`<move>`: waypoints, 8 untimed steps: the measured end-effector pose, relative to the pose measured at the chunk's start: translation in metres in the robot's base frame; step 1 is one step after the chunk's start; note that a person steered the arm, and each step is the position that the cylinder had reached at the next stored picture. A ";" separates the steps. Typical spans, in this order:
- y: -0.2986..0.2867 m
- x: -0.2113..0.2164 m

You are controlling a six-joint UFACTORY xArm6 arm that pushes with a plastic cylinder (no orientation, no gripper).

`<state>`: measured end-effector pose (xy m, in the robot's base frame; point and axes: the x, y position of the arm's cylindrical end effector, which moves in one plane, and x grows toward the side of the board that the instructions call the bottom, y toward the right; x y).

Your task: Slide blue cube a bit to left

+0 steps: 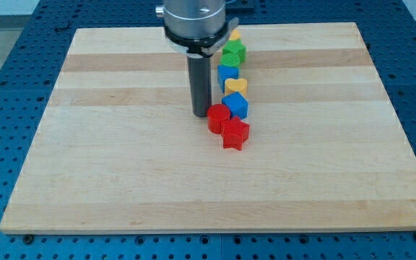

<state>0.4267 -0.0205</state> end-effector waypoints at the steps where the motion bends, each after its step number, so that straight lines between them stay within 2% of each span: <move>1: 0.008 0.018; 2: 0.008 0.027; 3: -0.033 0.031; 4: -0.060 0.059; 5: -0.044 0.097; 6: 0.008 0.121; 8: 0.050 0.131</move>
<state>0.5578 0.0300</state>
